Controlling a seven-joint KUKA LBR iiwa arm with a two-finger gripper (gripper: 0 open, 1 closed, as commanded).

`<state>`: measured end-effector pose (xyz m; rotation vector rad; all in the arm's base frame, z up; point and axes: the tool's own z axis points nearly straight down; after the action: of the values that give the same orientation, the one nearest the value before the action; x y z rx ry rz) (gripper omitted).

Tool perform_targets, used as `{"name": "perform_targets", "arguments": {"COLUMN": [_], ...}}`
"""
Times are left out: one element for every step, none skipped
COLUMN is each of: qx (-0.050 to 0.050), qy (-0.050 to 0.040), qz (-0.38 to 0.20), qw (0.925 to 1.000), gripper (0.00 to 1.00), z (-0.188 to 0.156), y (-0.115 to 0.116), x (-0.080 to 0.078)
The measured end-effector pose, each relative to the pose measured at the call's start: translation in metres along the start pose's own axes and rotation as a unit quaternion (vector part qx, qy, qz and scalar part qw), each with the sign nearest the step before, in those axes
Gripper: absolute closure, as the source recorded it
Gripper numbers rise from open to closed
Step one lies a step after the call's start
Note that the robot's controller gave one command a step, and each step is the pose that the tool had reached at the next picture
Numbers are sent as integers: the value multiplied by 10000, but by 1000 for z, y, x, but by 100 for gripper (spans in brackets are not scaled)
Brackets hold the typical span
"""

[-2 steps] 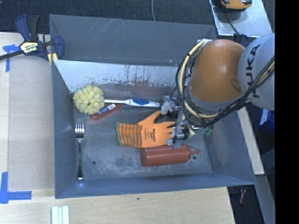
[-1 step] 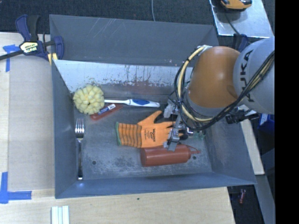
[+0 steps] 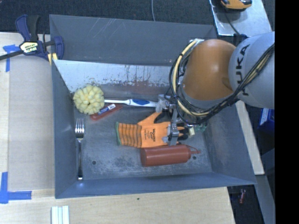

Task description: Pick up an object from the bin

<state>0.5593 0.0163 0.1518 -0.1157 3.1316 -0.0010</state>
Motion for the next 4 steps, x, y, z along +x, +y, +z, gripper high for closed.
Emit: {"name": "perform_targets", "arguments": {"qx": [-2,7,5,9], "qy": [3,-48,-38,-39], "qz": [-707,-1244,-1883,-3053], "qw": [9975,9922,9821,9523], "gripper": [0,0,0,0], "z": [29,50,58,67], "y": [9,6,-2,-7], "x": [12,-10,-21,-13]}}
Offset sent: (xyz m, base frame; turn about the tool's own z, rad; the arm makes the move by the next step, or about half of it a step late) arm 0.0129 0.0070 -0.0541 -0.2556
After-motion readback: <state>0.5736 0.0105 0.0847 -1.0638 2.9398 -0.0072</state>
